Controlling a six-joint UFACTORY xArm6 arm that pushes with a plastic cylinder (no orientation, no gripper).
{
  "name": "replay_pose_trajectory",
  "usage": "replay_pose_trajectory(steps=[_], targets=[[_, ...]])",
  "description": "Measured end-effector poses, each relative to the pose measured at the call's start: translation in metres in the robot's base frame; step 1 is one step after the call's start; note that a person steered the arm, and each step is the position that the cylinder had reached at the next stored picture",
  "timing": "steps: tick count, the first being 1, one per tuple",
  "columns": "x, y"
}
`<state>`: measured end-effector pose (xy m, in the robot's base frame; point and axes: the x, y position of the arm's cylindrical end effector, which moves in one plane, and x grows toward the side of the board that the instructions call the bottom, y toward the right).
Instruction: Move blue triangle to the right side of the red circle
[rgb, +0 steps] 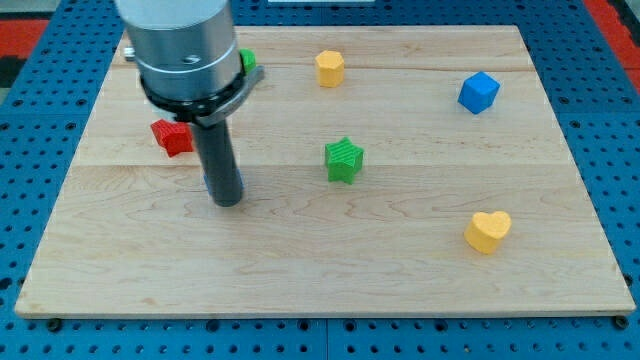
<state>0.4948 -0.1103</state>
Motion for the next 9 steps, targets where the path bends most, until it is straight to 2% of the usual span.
replay_pose_trajectory(steps=[4, 6, 8, 9], targets=[[0.04, -0.002], [0.031, -0.013], [0.013, 0.008], [0.013, -0.007]])
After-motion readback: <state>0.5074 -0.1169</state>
